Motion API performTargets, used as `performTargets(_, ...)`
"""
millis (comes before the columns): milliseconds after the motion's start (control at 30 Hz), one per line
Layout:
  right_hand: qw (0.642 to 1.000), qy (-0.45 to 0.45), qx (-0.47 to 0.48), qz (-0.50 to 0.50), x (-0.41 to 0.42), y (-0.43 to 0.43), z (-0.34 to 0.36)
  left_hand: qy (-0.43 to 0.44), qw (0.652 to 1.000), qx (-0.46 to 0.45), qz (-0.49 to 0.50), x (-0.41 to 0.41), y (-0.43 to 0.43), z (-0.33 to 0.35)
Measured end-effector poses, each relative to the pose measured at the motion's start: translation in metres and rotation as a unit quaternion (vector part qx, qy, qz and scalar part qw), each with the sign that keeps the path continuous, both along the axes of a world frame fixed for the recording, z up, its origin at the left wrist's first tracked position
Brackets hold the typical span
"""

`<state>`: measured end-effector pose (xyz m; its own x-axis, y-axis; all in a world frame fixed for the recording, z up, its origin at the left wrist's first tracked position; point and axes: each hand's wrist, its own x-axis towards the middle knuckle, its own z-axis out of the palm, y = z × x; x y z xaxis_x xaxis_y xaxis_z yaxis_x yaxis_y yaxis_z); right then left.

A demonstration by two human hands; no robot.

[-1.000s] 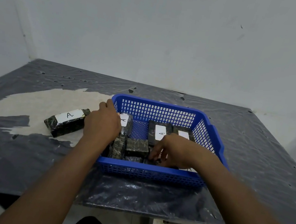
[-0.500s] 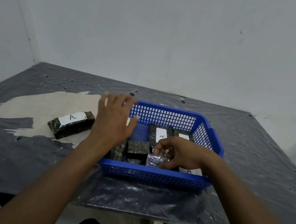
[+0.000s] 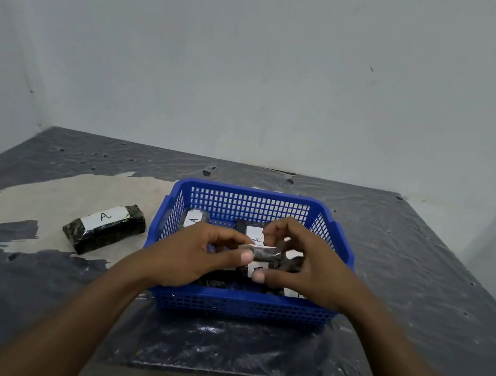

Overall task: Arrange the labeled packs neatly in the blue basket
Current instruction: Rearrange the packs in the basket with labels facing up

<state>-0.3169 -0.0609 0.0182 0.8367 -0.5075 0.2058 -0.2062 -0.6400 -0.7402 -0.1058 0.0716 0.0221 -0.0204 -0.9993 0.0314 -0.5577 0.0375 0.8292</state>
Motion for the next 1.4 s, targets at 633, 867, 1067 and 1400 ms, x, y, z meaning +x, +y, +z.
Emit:
performTargets(633,0.978,0.014,-0.097,-0.184,-0.037,-0.013,-0.004,-0.293,0.945,-0.144,0.033,0.004,-0.013,-0.001)
performTargets(867,0.933,0.102,-0.126,-0.322,-0.04,-0.04,-0.026,-0.416,0.906,-0.072,0.005,-0.008,-0.026,-0.01)
performTargets(1067,0.938,0.108,-0.083,-0.319,-0.038,-0.04,-0.032,-0.44,0.896,-0.02,-0.051,-0.023,-0.052,-0.012)
performTargets(1400,0.929,0.139,-0.117,-0.323,-0.034,-0.04,-0.035,-0.398,0.903,0.069,-0.146,-0.004,-0.067,-0.009)
